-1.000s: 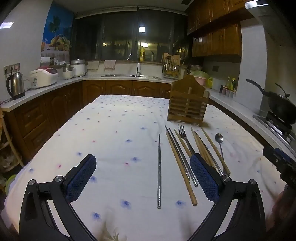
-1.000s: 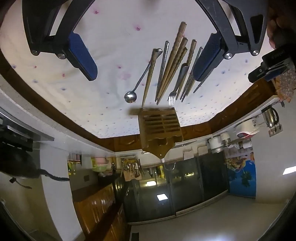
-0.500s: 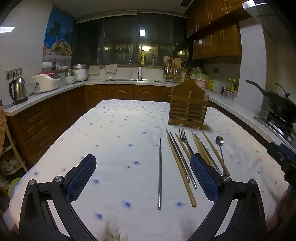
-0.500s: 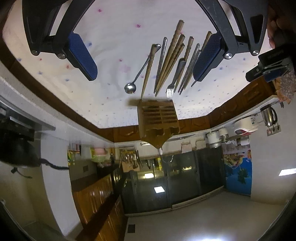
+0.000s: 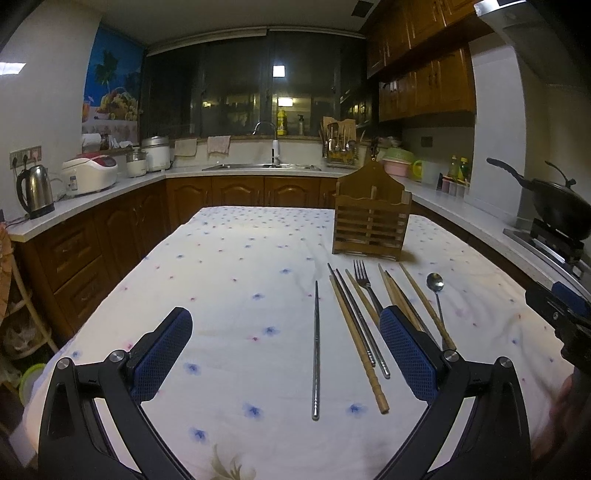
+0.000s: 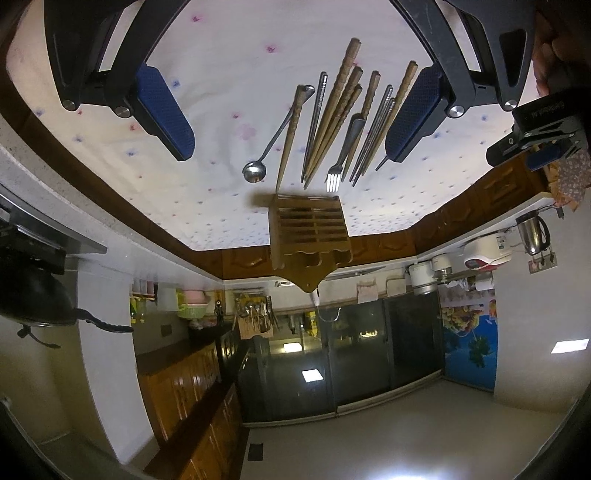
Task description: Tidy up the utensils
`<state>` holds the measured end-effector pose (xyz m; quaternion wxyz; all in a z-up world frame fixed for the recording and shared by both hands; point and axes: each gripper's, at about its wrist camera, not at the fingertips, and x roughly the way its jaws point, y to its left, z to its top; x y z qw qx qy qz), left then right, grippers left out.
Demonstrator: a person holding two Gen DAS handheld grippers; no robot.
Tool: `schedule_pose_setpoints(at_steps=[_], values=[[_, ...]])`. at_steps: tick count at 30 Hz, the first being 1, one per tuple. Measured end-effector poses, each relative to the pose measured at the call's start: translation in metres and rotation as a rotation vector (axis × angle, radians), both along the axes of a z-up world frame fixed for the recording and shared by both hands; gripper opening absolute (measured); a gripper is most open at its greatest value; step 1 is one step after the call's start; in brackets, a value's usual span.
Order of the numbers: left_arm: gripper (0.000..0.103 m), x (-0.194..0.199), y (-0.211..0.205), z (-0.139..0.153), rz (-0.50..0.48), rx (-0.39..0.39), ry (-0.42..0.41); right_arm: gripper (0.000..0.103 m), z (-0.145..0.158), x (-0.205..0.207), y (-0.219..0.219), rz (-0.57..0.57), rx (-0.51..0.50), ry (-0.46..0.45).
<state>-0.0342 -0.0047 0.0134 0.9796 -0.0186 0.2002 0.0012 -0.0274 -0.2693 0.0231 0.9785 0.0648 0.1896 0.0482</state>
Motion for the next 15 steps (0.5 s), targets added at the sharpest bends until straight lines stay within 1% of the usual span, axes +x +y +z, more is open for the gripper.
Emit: schedule_pose_setpoints(at_steps=[15], values=[[0.103, 0.0021, 0.0021, 0.0004, 0.003, -0.009, 0.002, 0.103, -0.0017, 0.0015, 0.0006, 0.005, 0.009, -0.002]])
